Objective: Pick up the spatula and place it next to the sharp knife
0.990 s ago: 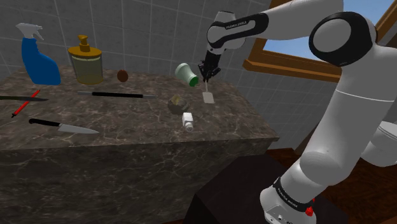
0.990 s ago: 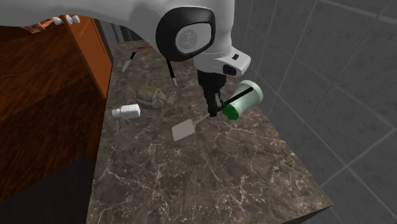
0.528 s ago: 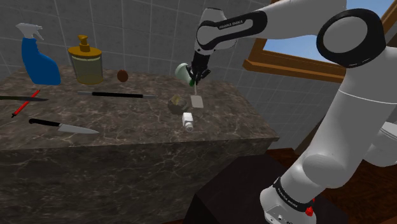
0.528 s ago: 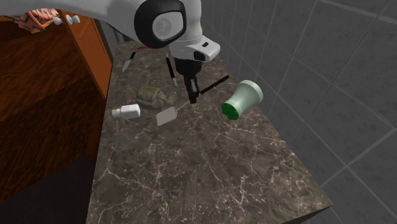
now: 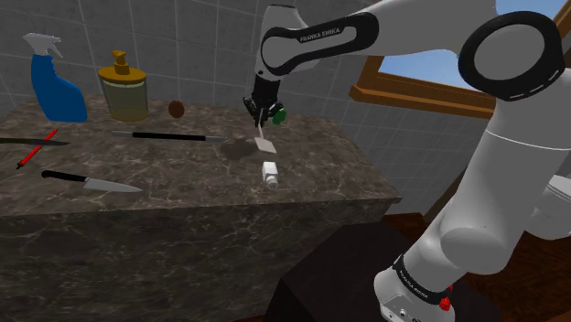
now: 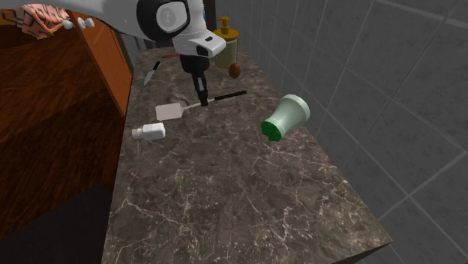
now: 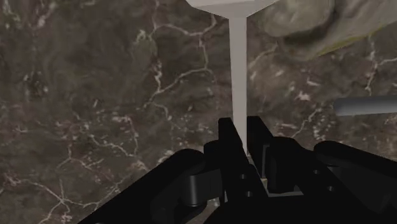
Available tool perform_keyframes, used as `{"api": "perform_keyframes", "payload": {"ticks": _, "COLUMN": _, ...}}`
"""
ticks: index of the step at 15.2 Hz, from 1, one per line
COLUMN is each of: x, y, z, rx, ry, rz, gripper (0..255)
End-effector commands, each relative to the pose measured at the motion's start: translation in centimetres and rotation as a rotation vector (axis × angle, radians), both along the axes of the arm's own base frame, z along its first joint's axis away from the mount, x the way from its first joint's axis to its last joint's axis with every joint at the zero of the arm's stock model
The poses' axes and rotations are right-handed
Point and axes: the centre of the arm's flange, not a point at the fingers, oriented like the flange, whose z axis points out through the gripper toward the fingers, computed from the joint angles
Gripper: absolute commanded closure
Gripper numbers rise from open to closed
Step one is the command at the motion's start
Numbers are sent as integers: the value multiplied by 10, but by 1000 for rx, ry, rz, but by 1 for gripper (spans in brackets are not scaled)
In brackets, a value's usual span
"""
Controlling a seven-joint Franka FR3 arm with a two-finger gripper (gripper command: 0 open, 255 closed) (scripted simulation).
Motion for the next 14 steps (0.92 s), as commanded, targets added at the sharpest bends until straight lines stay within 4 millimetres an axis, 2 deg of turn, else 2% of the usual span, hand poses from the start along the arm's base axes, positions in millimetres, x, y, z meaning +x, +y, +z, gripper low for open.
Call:
{"api": "perform_keyframes", "payload": {"ticks": 1, "x": -2, "y": 26, "z": 2, "rx": 0, "ry": 0, "rz": -2, "gripper": 255}}
{"api": "perform_keyframes", "payload": {"ticks": 14, "x": -10, "y": 198, "z": 3, "rx": 0, "ry": 0, "rz": -2, "gripper": 255}}
